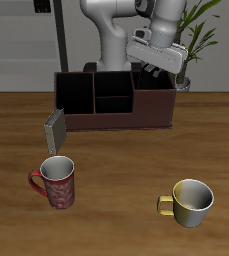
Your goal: Place the black book into the back desk caddy's right compartment
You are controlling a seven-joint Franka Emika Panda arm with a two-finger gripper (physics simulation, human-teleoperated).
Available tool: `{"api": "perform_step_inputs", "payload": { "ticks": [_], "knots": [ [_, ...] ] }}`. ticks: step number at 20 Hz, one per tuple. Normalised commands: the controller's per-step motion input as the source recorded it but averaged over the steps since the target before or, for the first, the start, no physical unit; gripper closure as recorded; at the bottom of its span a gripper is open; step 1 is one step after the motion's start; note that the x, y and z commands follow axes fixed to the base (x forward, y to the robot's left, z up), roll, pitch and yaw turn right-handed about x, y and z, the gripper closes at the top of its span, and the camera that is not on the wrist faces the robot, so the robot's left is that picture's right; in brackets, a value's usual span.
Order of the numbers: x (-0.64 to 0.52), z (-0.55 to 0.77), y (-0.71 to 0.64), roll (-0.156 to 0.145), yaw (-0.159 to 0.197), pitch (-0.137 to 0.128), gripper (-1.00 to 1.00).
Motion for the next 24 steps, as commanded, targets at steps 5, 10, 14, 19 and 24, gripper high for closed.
{"api": "perform_step_inputs", "payload": {
  "ticks": [5, 10, 14, 19, 24],
  "knots": [
    [0.04, -0.28, -0.14, -0.024, 0.0, 0.066, 1.0],
    [-0.06, -0.04, 0.07, 0.059, -0.01, 0.026, -1.0],
    [-0.08, 0.14, 0.03, 0.017, -0.02, -0.014, -1.0],
    [-0.04, 0.05, 0.04, 0.008, -0.004, -0.003, -1.0],
    [-0.04, 0.07, 0.08, 0.014, 0.008, -0.006, -1.0]
  ]
}}
